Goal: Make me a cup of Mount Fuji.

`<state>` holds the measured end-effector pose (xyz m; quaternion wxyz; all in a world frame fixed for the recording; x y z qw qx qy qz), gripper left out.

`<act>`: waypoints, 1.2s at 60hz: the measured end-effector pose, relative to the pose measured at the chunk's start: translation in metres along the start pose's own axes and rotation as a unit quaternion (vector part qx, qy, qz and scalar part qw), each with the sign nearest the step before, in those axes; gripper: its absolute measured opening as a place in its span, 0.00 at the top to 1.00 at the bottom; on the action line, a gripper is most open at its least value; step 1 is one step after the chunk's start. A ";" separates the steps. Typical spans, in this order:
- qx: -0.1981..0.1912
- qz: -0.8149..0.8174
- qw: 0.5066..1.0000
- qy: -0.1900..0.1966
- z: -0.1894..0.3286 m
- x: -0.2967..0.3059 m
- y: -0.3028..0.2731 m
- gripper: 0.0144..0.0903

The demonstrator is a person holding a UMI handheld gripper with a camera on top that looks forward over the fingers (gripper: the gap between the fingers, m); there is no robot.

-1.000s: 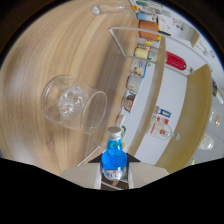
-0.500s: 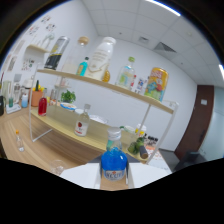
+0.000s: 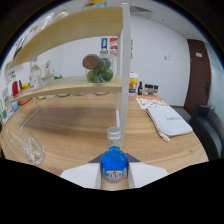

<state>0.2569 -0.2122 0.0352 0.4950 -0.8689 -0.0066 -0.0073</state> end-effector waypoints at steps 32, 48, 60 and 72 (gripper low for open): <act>-0.052 0.005 0.999 0.007 0.000 0.017 0.029 0.69; -0.056 0.016 0.997 0.049 -0.041 0.019 0.023 0.07; -0.015 0.036 0.998 0.058 -0.094 -0.028 -0.024 0.07; -0.008 0.062 0.998 0.029 -0.110 -0.119 -0.046 0.08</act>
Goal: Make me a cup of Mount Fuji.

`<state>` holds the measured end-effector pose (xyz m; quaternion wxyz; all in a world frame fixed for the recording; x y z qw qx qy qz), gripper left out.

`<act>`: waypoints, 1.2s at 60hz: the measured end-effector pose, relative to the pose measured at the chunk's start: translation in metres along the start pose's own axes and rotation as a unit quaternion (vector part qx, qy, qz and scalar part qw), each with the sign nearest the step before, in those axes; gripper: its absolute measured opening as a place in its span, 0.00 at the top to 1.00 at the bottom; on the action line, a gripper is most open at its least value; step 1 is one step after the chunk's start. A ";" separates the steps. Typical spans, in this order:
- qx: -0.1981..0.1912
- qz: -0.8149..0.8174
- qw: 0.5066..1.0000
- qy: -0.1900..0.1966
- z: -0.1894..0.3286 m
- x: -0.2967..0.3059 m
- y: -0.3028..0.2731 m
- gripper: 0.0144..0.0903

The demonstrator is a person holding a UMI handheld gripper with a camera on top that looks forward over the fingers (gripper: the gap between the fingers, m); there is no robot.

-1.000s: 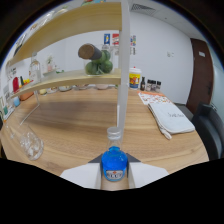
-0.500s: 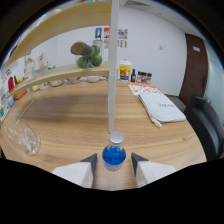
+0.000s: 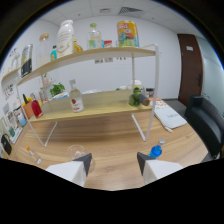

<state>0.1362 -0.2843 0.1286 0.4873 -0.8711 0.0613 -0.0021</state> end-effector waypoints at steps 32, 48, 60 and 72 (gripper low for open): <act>0.054 -0.043 0.998 0.000 -0.056 -0.156 -0.123 0.05; 0.181 -0.042 0.981 -0.053 -0.076 -0.228 -0.253 0.05; 0.202 -0.038 0.978 -0.048 -0.027 -0.240 -0.291 0.13; 0.186 -0.021 0.982 -0.023 0.009 -0.235 -0.302 0.43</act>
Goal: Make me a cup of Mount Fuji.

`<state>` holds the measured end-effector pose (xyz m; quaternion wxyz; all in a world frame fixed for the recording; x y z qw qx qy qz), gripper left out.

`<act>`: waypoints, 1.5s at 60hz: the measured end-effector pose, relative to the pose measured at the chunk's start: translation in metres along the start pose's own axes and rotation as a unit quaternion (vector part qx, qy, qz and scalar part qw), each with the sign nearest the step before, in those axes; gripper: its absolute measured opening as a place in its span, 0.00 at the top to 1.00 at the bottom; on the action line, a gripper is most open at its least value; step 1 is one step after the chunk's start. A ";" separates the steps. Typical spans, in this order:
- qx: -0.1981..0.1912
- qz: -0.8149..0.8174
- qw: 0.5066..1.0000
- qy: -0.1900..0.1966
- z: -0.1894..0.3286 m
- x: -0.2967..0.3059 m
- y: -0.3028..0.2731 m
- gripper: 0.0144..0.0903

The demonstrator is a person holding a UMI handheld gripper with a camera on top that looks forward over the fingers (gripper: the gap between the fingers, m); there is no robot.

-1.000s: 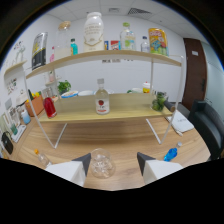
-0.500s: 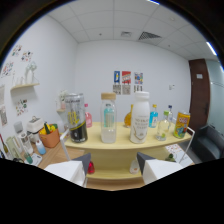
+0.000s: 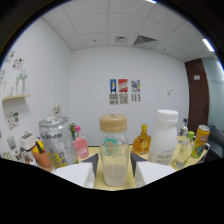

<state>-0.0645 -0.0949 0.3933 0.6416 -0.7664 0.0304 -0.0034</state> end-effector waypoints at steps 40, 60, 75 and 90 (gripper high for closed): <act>0.045 -0.003 0.998 -0.032 -0.086 -0.003 0.000 0.67; -0.035 0.016 0.999 -0.014 -0.099 0.020 0.182 0.67; -0.053 0.117 0.991 -0.041 -0.085 0.013 0.258 0.67; -0.050 0.413 0.905 -0.082 -0.075 0.005 0.259 0.67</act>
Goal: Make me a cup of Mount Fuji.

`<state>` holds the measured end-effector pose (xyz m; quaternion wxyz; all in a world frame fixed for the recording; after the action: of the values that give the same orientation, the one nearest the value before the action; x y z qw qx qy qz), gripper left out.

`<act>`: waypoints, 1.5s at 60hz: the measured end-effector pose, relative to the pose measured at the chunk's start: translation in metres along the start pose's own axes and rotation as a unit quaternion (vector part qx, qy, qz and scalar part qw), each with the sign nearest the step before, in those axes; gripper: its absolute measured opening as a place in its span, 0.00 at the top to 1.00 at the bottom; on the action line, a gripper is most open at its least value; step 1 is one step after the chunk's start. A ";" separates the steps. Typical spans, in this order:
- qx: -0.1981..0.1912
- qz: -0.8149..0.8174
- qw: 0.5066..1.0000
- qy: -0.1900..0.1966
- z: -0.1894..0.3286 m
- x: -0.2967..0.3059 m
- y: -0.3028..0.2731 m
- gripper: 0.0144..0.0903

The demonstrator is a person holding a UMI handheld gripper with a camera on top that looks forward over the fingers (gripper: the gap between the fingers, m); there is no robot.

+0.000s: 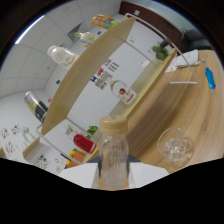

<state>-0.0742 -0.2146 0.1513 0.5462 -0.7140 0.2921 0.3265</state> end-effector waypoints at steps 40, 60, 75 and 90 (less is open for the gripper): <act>0.024 0.480 0.873 -0.087 0.010 0.007 -0.001 0.67; 0.023 0.429 0.899 -0.082 0.005 0.000 -0.007 0.67; 0.046 -0.003 0.999 -0.027 -0.008 -0.037 -0.033 0.67; -0.014 -0.349 0.937 0.029 0.019 -0.010 0.018 0.67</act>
<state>-0.0978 -0.1997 0.1449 0.6072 -0.7876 0.0357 0.0987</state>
